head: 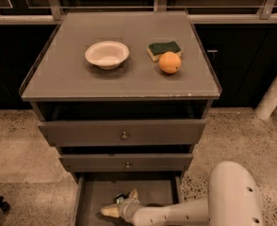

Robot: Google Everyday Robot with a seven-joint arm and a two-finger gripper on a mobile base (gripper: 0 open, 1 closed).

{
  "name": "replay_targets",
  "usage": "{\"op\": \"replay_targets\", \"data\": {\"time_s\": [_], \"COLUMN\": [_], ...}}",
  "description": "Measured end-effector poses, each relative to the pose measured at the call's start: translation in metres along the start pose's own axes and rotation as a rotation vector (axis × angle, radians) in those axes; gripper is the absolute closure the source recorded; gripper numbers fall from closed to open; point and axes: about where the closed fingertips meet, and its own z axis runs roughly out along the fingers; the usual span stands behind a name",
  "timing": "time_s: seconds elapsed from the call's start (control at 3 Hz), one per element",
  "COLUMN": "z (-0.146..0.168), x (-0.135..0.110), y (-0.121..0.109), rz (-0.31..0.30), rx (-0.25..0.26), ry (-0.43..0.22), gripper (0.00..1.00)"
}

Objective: Pick green can from bottom drawer and place on counter

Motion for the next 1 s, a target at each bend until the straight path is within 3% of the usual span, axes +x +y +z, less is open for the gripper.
{"op": "replay_targets", "data": {"time_s": [1.0], "z": [0.028], "x": [0.054], "y": [-0.002], "rz": [0.080], "rx": [0.012], "ry": [0.086], "gripper": [0.00]}}
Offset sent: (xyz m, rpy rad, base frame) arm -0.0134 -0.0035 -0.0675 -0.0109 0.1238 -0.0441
